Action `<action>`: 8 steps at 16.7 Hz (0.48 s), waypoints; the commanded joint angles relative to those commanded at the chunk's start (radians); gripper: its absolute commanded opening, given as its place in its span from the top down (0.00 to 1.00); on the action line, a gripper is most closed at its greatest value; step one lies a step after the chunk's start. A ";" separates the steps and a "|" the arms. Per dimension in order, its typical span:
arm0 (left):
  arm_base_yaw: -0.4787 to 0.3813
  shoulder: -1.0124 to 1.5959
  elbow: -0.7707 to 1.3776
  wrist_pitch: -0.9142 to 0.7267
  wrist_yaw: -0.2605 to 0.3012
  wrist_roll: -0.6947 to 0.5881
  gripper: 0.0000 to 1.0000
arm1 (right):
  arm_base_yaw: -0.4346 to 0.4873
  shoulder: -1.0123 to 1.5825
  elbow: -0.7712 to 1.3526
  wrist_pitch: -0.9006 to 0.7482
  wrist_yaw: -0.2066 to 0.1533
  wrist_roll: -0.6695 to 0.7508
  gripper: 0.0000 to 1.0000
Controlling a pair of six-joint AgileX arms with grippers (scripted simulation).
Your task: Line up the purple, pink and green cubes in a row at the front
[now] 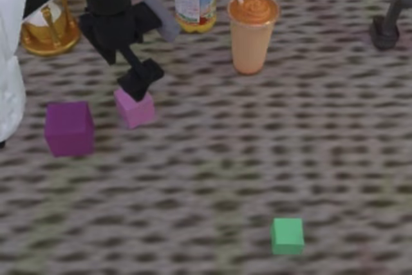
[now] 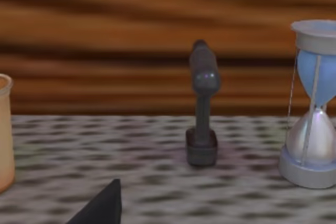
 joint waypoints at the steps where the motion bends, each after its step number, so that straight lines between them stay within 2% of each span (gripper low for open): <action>1: 0.000 0.001 -0.003 0.003 0.000 0.000 0.00 | 0.000 0.000 0.000 0.000 0.000 0.000 0.00; 4: 0.003 0.015 -0.062 0.074 -0.001 -0.001 0.00 | 0.000 0.000 0.000 0.000 0.000 0.000 0.00; 8: 0.004 0.054 -0.188 0.251 0.000 0.002 0.00 | 0.000 0.000 0.000 0.000 0.000 0.000 0.00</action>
